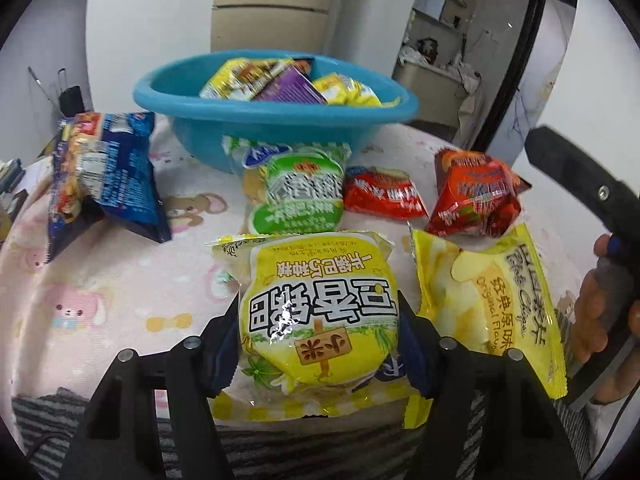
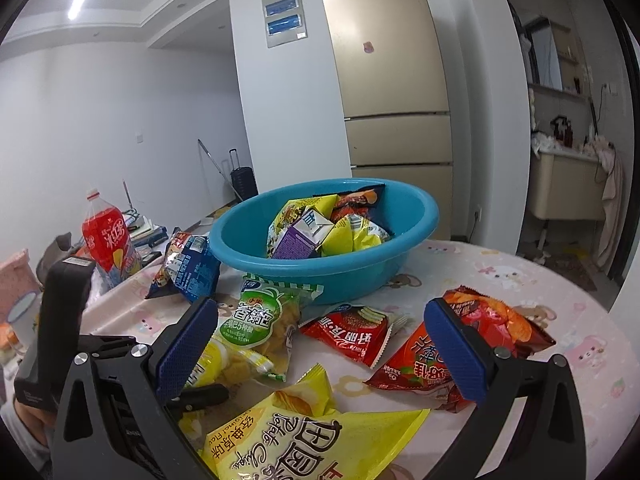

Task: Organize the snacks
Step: 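Grasp the yellow Original Flavour chip bag with the right tool while the left tool holds the bread bag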

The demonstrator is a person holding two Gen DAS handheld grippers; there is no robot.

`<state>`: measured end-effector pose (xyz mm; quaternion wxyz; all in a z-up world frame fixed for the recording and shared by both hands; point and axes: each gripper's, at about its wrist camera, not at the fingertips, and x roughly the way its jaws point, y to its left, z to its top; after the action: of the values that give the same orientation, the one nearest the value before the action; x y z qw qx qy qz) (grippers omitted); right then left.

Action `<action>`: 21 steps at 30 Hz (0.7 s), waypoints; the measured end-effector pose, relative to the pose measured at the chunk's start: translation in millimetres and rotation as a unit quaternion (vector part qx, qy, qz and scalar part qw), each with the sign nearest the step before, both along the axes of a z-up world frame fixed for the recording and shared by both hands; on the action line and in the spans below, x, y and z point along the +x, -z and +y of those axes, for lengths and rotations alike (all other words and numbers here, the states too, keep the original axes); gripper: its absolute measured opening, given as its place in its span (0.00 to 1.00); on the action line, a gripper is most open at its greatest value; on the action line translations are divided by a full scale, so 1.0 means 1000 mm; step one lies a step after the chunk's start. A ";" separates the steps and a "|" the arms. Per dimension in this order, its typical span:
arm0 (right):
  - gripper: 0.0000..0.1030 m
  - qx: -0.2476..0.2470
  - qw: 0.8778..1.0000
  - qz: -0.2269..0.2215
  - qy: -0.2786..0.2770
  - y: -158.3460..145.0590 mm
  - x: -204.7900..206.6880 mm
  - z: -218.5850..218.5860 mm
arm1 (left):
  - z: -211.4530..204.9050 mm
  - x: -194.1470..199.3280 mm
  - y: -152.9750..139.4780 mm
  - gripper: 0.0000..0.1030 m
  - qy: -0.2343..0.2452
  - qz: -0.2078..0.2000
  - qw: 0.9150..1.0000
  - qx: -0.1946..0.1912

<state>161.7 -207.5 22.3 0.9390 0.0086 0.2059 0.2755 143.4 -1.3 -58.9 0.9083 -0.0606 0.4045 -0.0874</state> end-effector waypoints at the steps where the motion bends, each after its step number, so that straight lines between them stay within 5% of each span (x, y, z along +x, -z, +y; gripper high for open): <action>1: 1.00 0.002 1.000 0.003 0.001 0.001 0.002 -0.001 | 0.000 0.000 -0.001 0.67 -0.001 0.000 1.000 0.003; 14: 1.00 0.053 0.998 0.023 0.015 -0.002 0.018 -0.034 | 0.003 0.001 -0.001 0.67 -0.016 0.005 1.000 0.006; 21: 1.00 0.001 1.000 0.003 0.018 0.006 0.030 -0.027 | 0.002 -0.004 -0.003 0.67 -0.020 -0.009 1.000 0.013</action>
<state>192.2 -235.0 16.7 0.9431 0.0145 0.2086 0.2586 139.8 0.9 -55.7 0.9144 -0.0563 0.3957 -0.0644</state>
